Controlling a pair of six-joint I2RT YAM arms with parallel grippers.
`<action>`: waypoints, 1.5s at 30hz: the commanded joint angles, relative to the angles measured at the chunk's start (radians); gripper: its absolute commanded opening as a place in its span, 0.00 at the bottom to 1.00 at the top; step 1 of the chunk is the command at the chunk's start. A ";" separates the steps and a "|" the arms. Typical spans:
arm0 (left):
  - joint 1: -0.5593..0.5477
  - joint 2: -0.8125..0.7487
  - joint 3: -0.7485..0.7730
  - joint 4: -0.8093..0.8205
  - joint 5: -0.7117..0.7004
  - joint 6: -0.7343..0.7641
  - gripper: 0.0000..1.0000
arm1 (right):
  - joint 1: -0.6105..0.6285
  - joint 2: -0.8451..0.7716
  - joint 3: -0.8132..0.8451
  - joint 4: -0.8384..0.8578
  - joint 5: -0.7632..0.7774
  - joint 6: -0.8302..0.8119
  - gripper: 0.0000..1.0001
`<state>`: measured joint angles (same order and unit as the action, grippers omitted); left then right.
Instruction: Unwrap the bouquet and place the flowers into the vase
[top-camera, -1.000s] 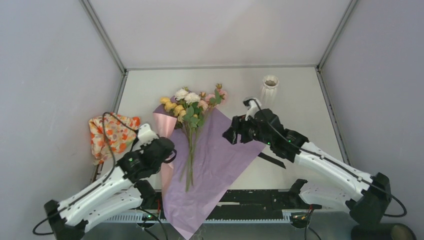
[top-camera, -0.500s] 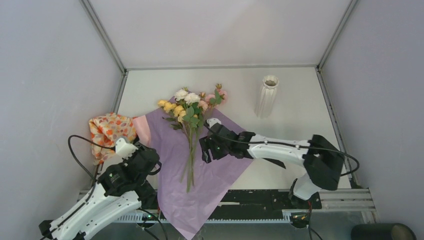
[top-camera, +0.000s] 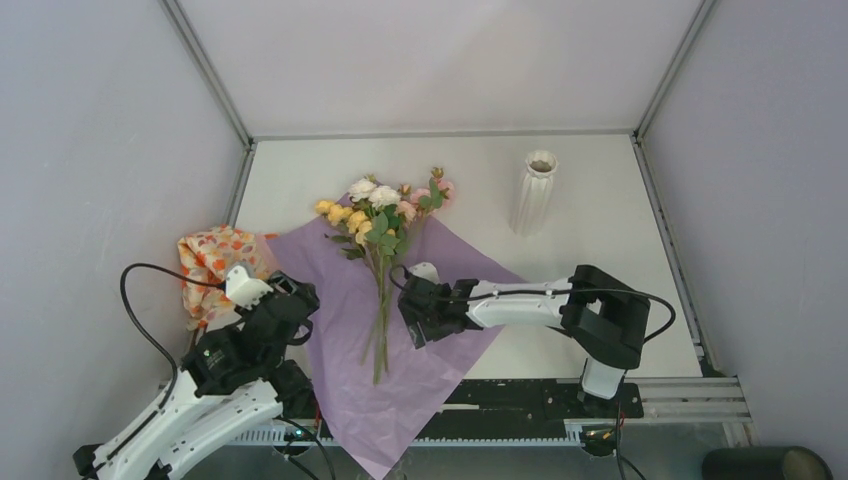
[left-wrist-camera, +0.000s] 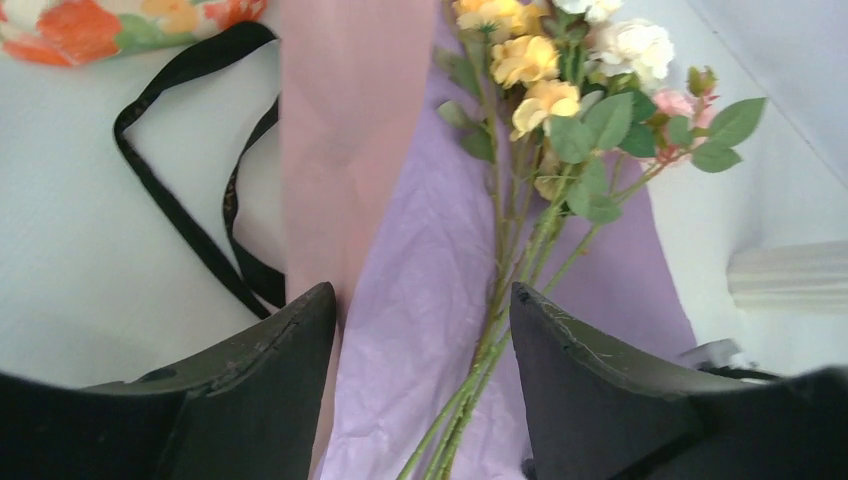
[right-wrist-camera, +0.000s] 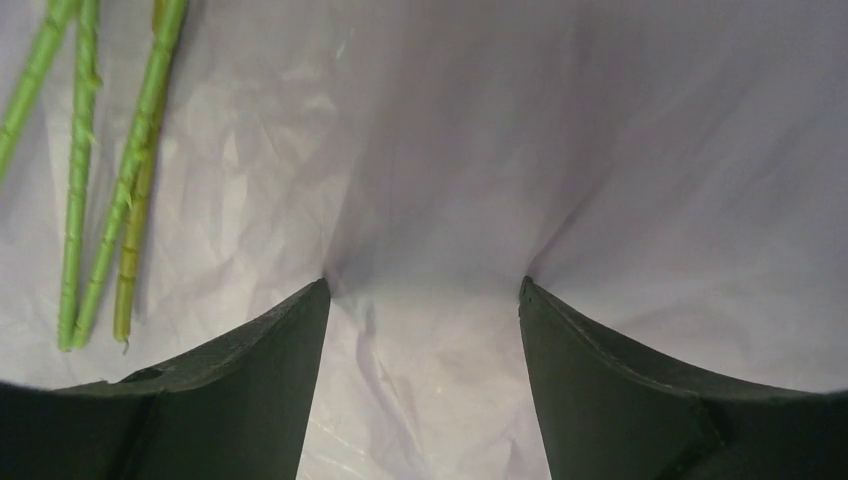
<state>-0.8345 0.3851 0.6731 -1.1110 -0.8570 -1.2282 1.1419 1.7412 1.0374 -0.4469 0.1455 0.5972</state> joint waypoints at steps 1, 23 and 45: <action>0.005 0.036 0.071 0.098 0.023 0.118 0.70 | 0.065 -0.018 0.027 -0.106 0.115 0.064 0.79; 0.004 0.015 0.010 0.210 0.072 0.163 0.70 | -0.178 0.252 0.121 -0.054 -0.078 -0.018 0.71; 0.004 0.031 0.218 0.014 -0.098 0.161 0.71 | -0.116 0.088 0.278 -0.002 -0.210 -0.061 0.69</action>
<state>-0.8345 0.4305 0.8417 -1.0718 -0.9173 -1.0897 0.9756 1.8713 1.2579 -0.4595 -0.0364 0.5407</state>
